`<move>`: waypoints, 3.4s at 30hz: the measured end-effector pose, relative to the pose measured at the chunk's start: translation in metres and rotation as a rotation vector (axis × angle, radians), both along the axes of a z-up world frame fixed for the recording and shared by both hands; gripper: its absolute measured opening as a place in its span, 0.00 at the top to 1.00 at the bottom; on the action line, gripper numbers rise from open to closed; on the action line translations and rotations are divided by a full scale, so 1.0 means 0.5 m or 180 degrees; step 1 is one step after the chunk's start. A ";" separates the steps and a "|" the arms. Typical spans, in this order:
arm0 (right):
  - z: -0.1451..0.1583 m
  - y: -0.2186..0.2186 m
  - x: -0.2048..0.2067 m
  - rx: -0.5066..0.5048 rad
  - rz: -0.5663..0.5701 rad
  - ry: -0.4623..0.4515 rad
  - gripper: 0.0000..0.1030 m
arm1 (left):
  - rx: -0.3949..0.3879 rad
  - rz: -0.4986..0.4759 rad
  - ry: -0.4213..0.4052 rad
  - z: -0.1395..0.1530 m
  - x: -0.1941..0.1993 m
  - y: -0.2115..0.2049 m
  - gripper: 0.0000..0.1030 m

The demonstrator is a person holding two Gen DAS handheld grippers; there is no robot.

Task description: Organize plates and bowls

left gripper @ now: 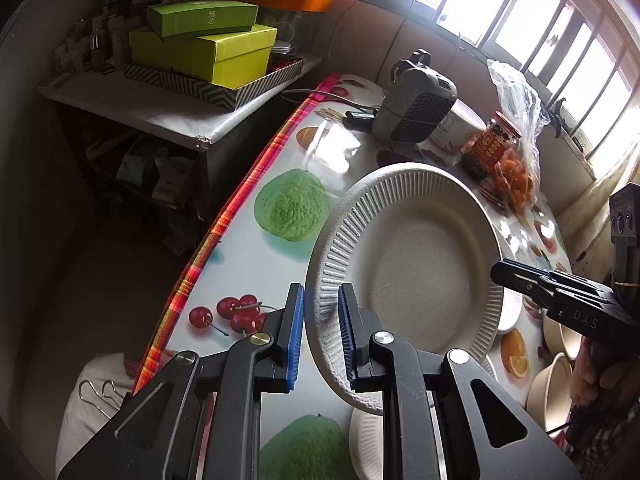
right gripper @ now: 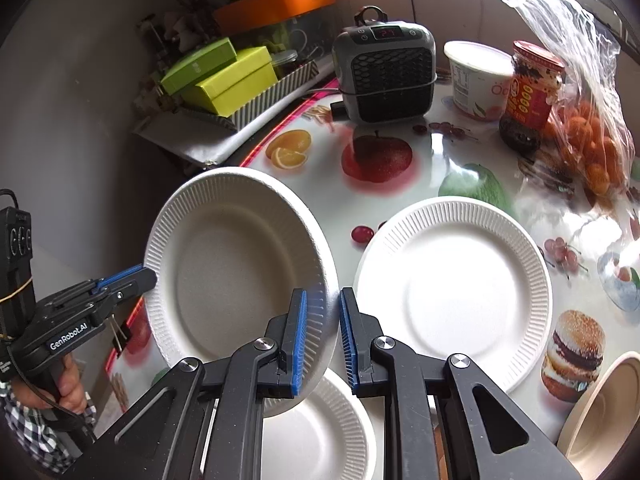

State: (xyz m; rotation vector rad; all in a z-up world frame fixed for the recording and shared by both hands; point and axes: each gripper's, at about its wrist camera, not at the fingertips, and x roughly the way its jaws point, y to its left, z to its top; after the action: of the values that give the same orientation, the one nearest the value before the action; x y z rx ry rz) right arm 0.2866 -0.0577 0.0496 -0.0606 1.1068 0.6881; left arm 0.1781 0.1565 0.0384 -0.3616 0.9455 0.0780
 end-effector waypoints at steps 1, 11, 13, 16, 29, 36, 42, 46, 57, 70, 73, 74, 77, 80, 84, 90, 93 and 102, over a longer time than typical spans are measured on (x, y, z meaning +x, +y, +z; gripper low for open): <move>0.000 -0.006 -0.008 -0.0009 -0.0008 0.0002 0.84 | 0.0005 -0.0018 -0.0004 0.000 -0.006 -0.004 0.82; -0.007 -0.054 -0.073 -0.0061 -0.0120 0.0074 0.84 | 0.0008 -0.0175 0.0058 -0.010 -0.048 -0.049 0.82; -0.009 -0.064 -0.086 -0.0077 -0.0117 0.0089 0.84 | 0.0021 -0.0213 0.0065 -0.011 -0.058 -0.058 0.82; -0.014 -0.080 -0.104 -0.0094 -0.0125 0.0120 0.84 | 0.0013 -0.0266 0.0102 -0.015 -0.068 -0.069 0.82; -0.035 -0.129 -0.150 -0.0181 -0.0210 0.0251 0.84 | 0.0027 -0.0458 0.0259 -0.042 -0.099 -0.121 0.82; -0.047 -0.131 -0.162 -0.0266 -0.0189 0.0293 0.84 | 0.0042 -0.0484 0.0300 -0.049 -0.104 -0.127 0.82; -0.056 -0.127 -0.166 -0.0313 -0.0166 0.0279 0.84 | 0.0043 -0.0496 0.0379 -0.063 -0.105 -0.127 0.82; -0.060 -0.123 -0.168 -0.0354 -0.0153 0.0252 0.84 | 0.0065 -0.0491 0.0412 -0.068 -0.104 -0.130 0.82; -0.069 -0.105 -0.174 -0.0422 -0.0096 0.0246 0.83 | 0.0040 -0.0569 0.0418 -0.059 -0.102 -0.145 0.82; -0.063 -0.108 -0.176 -0.0446 -0.0122 0.0144 0.83 | 0.0173 -0.0532 0.0352 -0.057 -0.103 -0.148 0.82; -0.058 -0.110 -0.176 -0.0454 -0.0142 0.0081 0.83 | 0.0220 -0.0546 0.0316 -0.050 -0.100 -0.153 0.82; -0.056 -0.110 -0.175 -0.0442 -0.0146 0.0073 0.82 | 0.0219 -0.0549 0.0308 -0.047 -0.097 -0.154 0.82; -0.051 -0.114 -0.173 -0.0394 -0.0160 0.0064 0.79 | 0.0236 -0.0558 0.0278 -0.039 -0.091 -0.158 0.81; -0.045 -0.124 -0.168 -0.0361 -0.0199 0.0035 0.73 | 0.0238 -0.0572 0.0281 -0.034 -0.078 -0.163 0.81; -0.033 -0.145 -0.155 -0.0294 -0.0274 0.0007 0.63 | 0.0230 -0.0613 0.0266 -0.024 -0.057 -0.176 0.80; -0.012 -0.184 -0.124 -0.0202 -0.0367 -0.0046 0.53 | 0.0142 -0.0649 0.0237 -0.011 -0.009 -0.196 0.70; -0.003 -0.201 -0.102 -0.0213 -0.0418 -0.0078 0.52 | 0.0126 -0.0661 0.0230 -0.007 0.017 -0.206 0.70; 0.000 -0.244 -0.024 -0.0248 -0.0524 -0.0108 0.52 | 0.0104 -0.0669 0.0223 0.005 0.093 -0.226 0.70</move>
State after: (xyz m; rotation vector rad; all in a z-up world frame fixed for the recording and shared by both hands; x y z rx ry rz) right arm 0.2746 -0.1797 0.0498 -0.0469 1.0925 0.4951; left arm 0.2247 0.0433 0.0410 -0.2289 1.0453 -0.0862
